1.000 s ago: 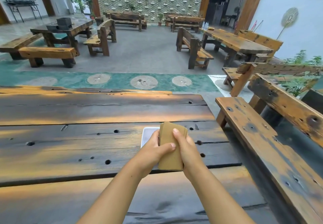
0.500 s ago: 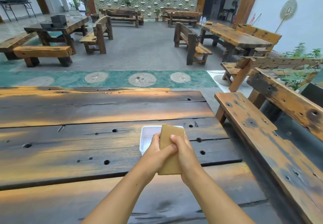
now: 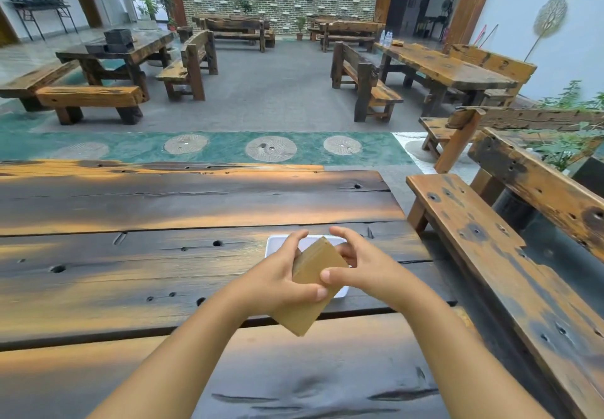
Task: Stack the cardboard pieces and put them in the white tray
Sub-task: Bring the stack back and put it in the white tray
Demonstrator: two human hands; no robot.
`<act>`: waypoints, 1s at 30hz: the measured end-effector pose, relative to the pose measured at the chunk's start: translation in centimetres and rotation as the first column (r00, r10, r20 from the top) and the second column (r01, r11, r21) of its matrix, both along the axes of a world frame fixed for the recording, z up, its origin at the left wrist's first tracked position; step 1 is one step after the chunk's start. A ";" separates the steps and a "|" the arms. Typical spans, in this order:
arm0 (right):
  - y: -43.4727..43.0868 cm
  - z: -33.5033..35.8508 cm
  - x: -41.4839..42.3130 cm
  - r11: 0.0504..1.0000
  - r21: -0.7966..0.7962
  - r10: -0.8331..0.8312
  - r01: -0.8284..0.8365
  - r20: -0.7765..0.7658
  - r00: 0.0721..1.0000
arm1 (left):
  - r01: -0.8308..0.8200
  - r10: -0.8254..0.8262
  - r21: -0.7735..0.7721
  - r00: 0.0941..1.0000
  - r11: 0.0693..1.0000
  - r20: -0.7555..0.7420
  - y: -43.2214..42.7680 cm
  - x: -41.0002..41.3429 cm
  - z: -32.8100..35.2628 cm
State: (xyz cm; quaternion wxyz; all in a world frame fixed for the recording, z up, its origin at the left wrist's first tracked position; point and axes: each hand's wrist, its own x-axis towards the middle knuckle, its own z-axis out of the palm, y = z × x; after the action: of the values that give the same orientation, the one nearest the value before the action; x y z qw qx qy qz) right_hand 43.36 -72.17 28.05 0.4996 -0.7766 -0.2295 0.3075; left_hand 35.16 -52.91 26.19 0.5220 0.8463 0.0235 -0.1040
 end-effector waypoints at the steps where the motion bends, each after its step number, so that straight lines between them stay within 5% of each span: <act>1: -0.2 0.4 0.3 0.997 -0.027 0.073 -0.073 0.001 0.997 | 0.050 -0.050 0.071 0.999 0.996 -0.006 0.2 0.1 0.4; 5: 0.1 -0.2 0.0 0.993 0.004 0.116 -0.116 0.025 0.993 | 0.139 -0.129 0.177 0.989 0.974 -0.068 0.6 0.6 1.2; 12: 1.0 -2.9 -0.7 0.978 0.138 -0.154 0.154 -0.010 0.988 | -0.100 0.103 0.110 0.994 0.989 -0.020 1.3 0.7 0.7; 14: 0.6 -3.2 -0.4 0.955 0.184 -0.233 0.232 -0.017 0.972 | -0.262 0.264 -0.084 0.964 0.961 0.013 1.3 -0.4 -0.4; 17: 0.7 -3.6 -0.4 0.930 0.232 -0.287 0.284 -0.022 0.958 | -0.445 0.475 -0.562 0.874 0.698 -0.101 -1.4 -1.4 -2.7; 19: 1.2 -4.0 -0.7 0.912 0.255 -0.320 0.321 -0.045 0.946 | -0.489 0.546 -0.639 0.828 0.594 -0.126 -3.0 -1.3 -3.8; 25: 2.1 -5.9 -1.2 0.884 0.254 -0.334 0.393 -0.248 0.910 | -0.477 0.479 -0.398 0.872 0.783 -0.101 -1.8 -1.1 -3.9; 30: 3.1 -6.9 -1.5 0.838 0.287 -0.355 0.465 -0.361 0.862 | -0.503 0.500 -0.393 0.858 0.769 -0.120 -1.5 -0.9 -4.4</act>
State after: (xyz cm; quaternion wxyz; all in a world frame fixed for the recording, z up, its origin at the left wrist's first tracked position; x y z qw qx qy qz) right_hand 41.89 -69.09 21.14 0.7176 -0.6471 -0.0320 0.2555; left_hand 34.25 -54.38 21.80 0.6966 0.6795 0.2280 0.0331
